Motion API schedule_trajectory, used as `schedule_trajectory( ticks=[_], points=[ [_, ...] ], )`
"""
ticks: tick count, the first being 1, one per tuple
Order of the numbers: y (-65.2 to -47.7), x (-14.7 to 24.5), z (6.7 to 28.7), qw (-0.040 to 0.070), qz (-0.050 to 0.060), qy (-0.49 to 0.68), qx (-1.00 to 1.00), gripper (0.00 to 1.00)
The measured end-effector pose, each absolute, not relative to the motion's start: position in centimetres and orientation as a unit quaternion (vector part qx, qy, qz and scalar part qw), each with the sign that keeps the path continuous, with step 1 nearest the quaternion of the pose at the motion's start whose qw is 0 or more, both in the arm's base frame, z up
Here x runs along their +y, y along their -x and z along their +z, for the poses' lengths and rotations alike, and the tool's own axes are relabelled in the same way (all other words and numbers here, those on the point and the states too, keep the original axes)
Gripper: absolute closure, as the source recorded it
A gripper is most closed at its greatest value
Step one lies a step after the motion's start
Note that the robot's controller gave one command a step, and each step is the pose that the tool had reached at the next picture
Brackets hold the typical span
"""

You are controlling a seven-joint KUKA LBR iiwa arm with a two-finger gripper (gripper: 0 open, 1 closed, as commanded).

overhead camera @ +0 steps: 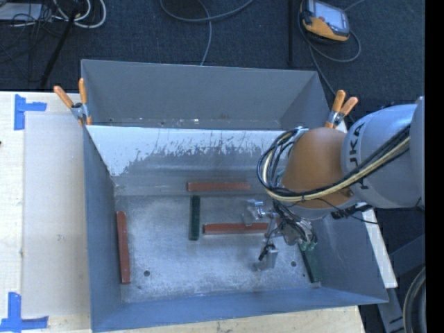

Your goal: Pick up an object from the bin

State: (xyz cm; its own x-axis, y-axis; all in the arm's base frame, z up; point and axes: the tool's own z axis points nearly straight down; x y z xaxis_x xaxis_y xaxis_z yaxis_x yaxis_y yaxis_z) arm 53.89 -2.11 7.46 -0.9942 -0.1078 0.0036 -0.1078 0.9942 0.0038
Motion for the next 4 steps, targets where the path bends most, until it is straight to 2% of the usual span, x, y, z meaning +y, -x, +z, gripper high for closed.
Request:
schedule_trajectory(
  ticks=[1,2,3,4],
  points=[
    [-57.5,-3.1,7.0,-0.001,0.0,-0.055,-0.998,0.0],
    [-51.9,-2.5,6.9,0.001,0.0,-0.212,-0.977,0.0],
    [-52.0,-2.5,6.9,0.001,0.0,-0.213,-0.977,1.0],
    [-52.0,-2.5,6.9,0.001,0.0,-0.214,-0.977,0.0]
  ],
)
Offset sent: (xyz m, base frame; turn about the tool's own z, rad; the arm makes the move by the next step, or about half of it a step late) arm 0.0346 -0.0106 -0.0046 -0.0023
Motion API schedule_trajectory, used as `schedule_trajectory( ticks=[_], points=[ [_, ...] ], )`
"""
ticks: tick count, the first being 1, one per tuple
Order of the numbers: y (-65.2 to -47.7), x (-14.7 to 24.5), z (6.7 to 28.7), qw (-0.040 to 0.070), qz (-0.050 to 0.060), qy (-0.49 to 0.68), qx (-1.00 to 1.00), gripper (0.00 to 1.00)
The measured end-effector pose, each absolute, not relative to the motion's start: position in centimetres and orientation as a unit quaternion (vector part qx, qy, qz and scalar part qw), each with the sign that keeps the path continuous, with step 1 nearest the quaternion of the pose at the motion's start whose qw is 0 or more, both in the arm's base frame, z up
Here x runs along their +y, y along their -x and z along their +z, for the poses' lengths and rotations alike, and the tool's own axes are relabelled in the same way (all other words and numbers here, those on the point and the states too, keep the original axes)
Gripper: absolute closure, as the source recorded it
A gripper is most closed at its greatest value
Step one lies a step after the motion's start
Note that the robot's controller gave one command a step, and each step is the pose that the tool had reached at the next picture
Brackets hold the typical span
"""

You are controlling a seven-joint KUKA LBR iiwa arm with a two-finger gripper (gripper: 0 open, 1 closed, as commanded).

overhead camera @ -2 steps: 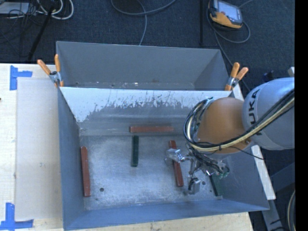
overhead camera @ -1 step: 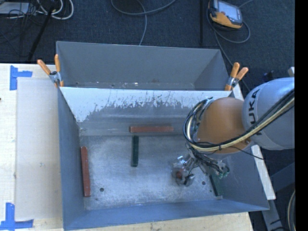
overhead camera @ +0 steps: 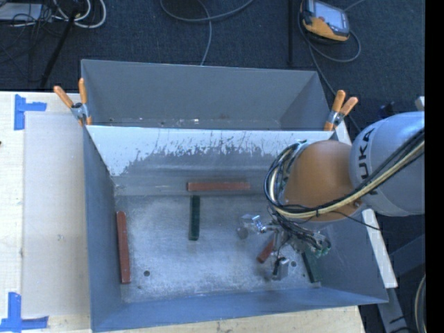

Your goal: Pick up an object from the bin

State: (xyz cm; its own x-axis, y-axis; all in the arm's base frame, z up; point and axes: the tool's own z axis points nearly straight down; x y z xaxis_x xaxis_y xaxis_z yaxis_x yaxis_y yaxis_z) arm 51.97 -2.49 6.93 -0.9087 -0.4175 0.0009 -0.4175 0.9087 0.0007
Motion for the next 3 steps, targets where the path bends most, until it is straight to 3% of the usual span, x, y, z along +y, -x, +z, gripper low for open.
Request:
schedule_trajectory(
  ticks=[1,2,3],
  points=[
    [-52.1,-3.2,16.8,-0.003,0.001,-0.319,-0.948,0.0],
    [-54.0,-7.1,6.6,0.003,-0.002,-0.324,-0.946,0.0],
    [-54.2,-7.0,7.0,0.0,-0.001,-0.324,-0.946,1.0]
  ],
)
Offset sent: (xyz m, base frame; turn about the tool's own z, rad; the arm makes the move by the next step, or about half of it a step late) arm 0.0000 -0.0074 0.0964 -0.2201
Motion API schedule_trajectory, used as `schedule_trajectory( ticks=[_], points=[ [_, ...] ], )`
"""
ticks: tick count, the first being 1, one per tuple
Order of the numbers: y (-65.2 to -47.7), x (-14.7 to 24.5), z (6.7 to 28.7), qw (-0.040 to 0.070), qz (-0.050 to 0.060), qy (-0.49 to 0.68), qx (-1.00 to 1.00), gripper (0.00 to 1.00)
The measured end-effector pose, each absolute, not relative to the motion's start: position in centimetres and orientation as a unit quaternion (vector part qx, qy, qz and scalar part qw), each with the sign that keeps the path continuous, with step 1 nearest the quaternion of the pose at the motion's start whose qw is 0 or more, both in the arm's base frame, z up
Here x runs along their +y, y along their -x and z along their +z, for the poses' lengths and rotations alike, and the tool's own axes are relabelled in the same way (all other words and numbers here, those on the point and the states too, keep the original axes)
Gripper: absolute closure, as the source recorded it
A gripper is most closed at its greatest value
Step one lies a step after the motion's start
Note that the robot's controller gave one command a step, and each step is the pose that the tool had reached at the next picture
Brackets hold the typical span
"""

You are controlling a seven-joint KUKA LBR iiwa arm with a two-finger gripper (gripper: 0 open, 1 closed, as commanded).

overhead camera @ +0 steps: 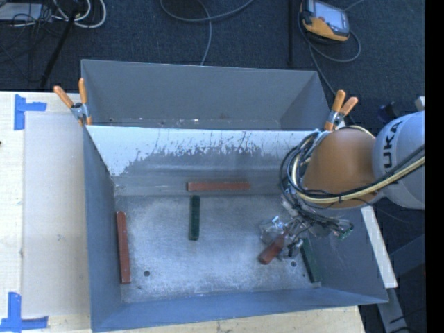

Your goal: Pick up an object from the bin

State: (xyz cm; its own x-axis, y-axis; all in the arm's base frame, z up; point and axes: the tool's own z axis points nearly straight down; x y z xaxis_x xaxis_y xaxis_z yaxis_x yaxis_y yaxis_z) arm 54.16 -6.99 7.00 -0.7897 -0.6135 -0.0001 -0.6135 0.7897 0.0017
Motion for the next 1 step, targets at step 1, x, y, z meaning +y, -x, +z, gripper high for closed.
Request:
schedule_trajectory(
  ticks=[1],
  points=[
    [-54.86,-8.62,27.45,-0.001,-0.001,-0.322,-0.947,1.0]
  ],
)
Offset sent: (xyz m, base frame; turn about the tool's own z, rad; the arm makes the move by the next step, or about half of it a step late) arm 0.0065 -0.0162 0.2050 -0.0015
